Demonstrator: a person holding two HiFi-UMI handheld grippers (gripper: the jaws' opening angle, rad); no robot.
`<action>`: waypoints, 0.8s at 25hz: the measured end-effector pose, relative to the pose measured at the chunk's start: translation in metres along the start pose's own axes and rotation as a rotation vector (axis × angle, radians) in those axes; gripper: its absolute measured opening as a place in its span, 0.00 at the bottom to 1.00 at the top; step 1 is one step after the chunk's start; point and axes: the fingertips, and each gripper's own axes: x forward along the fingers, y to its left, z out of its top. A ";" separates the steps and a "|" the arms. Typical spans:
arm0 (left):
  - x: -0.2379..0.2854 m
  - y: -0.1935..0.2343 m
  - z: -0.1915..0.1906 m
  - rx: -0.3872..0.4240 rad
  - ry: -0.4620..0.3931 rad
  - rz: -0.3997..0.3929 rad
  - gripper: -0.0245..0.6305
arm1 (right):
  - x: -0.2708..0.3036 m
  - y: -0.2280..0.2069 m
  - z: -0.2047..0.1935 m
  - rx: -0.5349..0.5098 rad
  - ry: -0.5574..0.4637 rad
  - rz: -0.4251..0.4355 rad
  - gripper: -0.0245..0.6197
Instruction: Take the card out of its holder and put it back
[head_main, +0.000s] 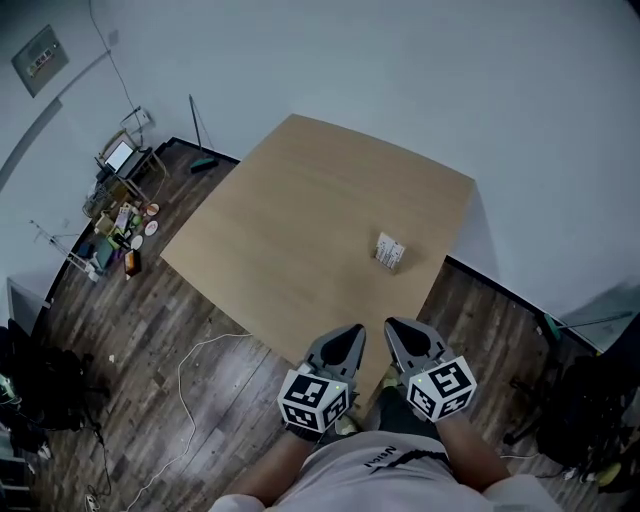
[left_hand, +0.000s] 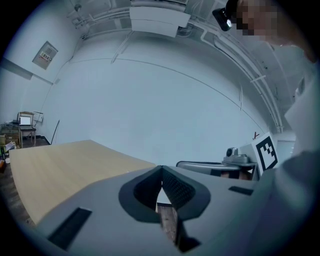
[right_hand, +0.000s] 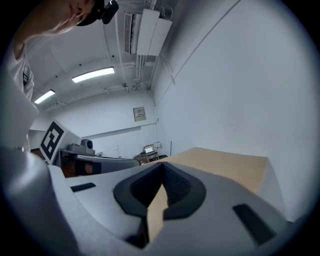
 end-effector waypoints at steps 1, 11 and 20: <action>-0.003 -0.002 0.000 0.003 -0.002 -0.003 0.06 | -0.004 0.003 0.000 -0.005 -0.005 -0.005 0.06; -0.021 -0.015 0.008 0.024 -0.050 -0.015 0.06 | -0.020 0.021 0.004 -0.040 -0.043 -0.009 0.06; -0.028 -0.019 0.012 0.026 -0.067 -0.006 0.06 | -0.026 0.029 0.009 -0.050 -0.059 0.010 0.06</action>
